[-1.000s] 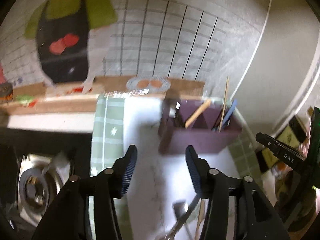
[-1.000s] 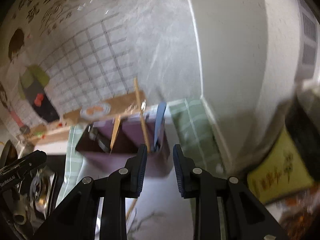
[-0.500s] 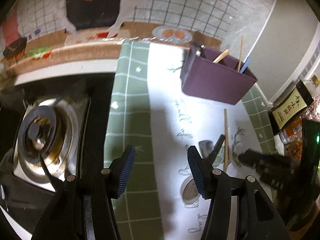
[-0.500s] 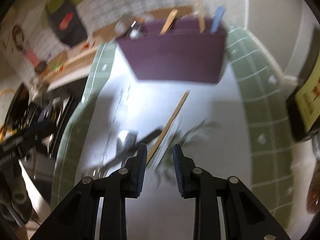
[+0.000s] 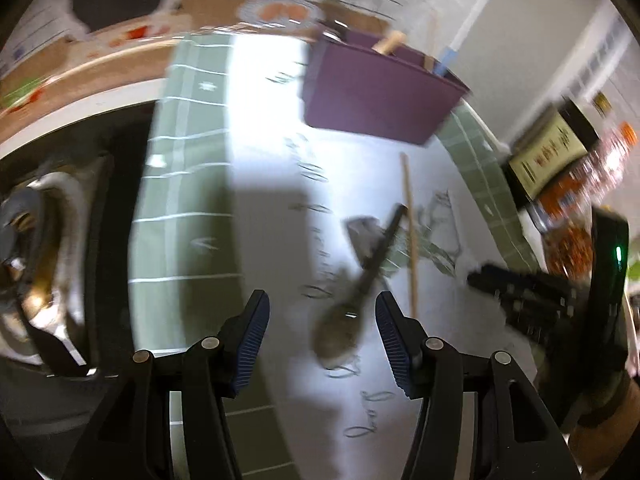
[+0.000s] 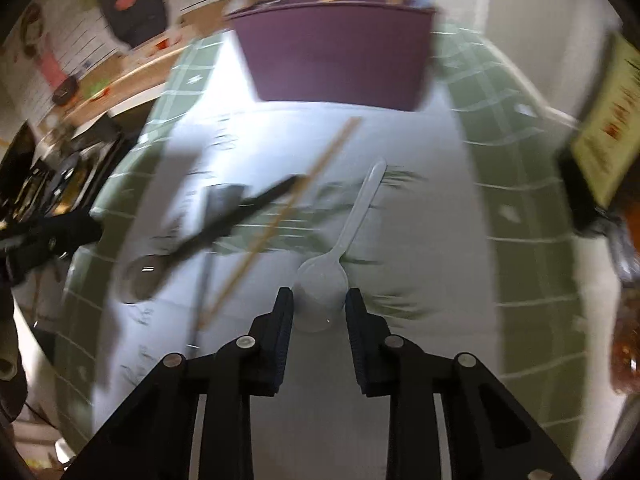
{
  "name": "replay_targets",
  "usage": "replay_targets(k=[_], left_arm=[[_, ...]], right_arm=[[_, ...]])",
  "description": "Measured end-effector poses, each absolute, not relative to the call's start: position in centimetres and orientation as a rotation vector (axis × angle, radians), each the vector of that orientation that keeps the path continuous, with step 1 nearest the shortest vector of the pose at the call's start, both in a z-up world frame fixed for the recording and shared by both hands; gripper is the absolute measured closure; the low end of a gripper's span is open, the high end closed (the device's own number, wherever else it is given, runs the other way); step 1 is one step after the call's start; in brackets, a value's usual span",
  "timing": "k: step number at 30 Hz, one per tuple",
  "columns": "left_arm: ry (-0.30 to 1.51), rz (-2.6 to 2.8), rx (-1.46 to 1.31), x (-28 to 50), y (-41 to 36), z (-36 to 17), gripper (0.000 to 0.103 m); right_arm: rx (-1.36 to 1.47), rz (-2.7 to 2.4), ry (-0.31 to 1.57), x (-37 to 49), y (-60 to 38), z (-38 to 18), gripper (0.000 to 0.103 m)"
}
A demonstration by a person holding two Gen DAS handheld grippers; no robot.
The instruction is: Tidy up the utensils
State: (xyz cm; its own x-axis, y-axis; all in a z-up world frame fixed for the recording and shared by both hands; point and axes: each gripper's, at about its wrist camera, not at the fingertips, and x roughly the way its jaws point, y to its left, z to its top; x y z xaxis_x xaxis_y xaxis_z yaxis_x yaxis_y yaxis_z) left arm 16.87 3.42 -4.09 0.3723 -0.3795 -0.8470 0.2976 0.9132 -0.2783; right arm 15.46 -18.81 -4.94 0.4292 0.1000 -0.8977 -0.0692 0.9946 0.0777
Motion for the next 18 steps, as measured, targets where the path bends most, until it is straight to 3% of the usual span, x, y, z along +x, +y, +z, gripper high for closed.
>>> replay_targets(k=[6, 13, 18], left_arm=[[1.13, -0.49, 0.021, 16.9, -0.6, -4.9, 0.047], [1.196, -0.422, -0.043, 19.2, -3.1, -5.5, 0.047], [1.168, -0.351, 0.06, 20.2, -5.0, -6.0, 0.047]], right_arm=[[0.083, 0.008, 1.12, 15.1, -23.5, -4.9, 0.08], [0.103, -0.015, 1.115, 14.2, -24.6, -5.2, 0.079], [0.107, -0.017, 1.112, 14.0, -24.6, -5.6, 0.074]])
